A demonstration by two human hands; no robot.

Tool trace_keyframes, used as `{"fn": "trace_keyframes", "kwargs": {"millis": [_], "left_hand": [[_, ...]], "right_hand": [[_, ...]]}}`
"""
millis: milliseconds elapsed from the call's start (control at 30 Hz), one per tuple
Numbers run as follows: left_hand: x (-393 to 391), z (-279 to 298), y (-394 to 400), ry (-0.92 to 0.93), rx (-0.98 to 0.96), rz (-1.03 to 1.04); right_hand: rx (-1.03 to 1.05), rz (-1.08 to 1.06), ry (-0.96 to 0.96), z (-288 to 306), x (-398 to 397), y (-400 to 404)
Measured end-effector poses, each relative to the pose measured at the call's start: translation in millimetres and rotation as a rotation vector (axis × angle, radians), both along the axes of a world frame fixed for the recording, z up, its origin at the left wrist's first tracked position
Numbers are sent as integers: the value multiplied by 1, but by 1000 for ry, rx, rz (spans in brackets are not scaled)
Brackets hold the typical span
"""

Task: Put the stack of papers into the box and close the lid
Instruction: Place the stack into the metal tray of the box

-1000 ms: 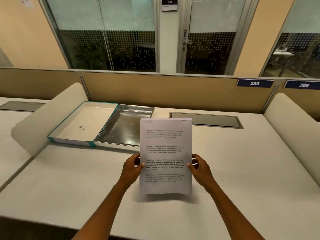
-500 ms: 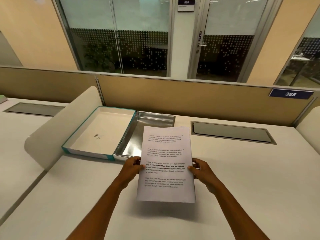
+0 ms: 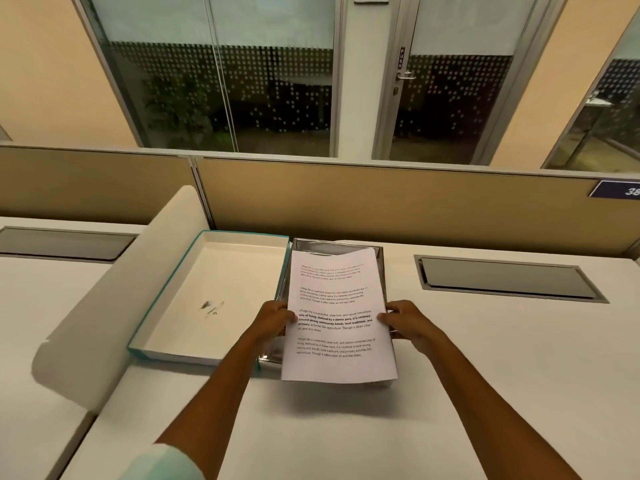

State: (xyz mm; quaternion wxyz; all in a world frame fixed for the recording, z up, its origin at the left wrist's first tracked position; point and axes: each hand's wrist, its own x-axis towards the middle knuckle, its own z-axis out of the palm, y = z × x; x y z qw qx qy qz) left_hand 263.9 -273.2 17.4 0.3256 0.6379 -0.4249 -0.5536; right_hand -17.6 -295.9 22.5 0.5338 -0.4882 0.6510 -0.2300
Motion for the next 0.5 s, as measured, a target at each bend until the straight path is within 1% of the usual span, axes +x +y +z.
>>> {"fn": "trace_keyframes", "kwargs": {"millis": [233, 400, 500], "left_hand": [[3, -14, -55, -59, 45, 4], [1, -24, -77, -183, 60, 9], [-3, -28, -77, -329, 49, -10]], "right_hand": [[70, -22, 115, -11, 16, -51], [93, -12, 208, -19, 23, -73], [45, 32, 375, -24, 30, -78]]}}
